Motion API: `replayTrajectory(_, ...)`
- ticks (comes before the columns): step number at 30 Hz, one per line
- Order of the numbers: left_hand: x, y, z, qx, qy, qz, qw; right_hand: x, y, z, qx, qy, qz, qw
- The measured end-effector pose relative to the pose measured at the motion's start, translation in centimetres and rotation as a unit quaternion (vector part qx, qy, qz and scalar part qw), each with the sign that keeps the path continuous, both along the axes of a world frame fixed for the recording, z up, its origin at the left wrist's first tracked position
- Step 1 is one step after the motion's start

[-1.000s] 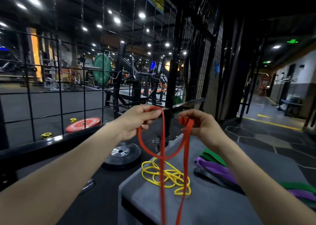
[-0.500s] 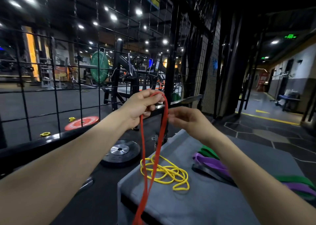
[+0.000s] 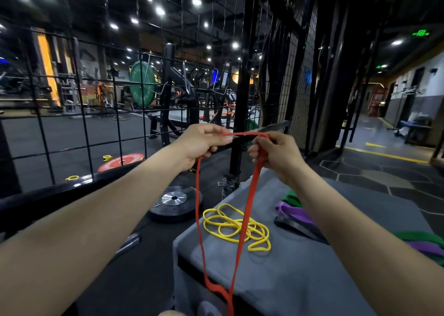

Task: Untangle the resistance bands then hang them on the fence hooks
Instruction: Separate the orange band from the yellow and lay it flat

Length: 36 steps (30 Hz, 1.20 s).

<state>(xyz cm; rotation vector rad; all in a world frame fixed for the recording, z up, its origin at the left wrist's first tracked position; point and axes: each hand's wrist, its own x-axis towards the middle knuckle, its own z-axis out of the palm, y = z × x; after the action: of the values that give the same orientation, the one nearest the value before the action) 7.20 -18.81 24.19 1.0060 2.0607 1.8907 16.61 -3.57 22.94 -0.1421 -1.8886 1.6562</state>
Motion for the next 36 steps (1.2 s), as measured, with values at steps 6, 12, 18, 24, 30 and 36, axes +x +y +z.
replayTrajectory(6, -0.8, 0.8, -1.8, -0.077, 0.070, 0.003, 0.995, -0.2, 1.0, 0.2, -0.089, 0.038, -0.060, 0.993)
replayTrajectory(12, -2.5, 0.3, -5.8, -0.229, 0.185, 0.079, 0.952, -0.3, 3.8, -0.5, -0.209, 0.079, -0.120, 0.967)
replayTrajectory(18, -3.6, -0.9, -10.9, -0.346, 0.164, 0.081, 0.920, 0.1, 6.7, -1.9, -0.304, 0.104, -0.194, 0.927)
replayTrajectory(24, -2.3, -0.1, -11.2, -0.300, 0.034, 0.021, 0.953, -0.1, 7.4, -4.4, -0.229, 0.033, -0.224, 0.947)
replayTrajectory(30, 0.0, 2.2, -4.4, -0.222, 0.147, 0.017, 0.964, 0.5, 3.9, -5.8, 0.406, -0.339, -0.033, 0.848)
replayTrajectory(36, 1.1, 2.5, -1.0, -0.166, 0.187, -0.020, 0.968, 2.7, -1.7, -1.7, 0.232, -0.245, 0.276, 0.900)
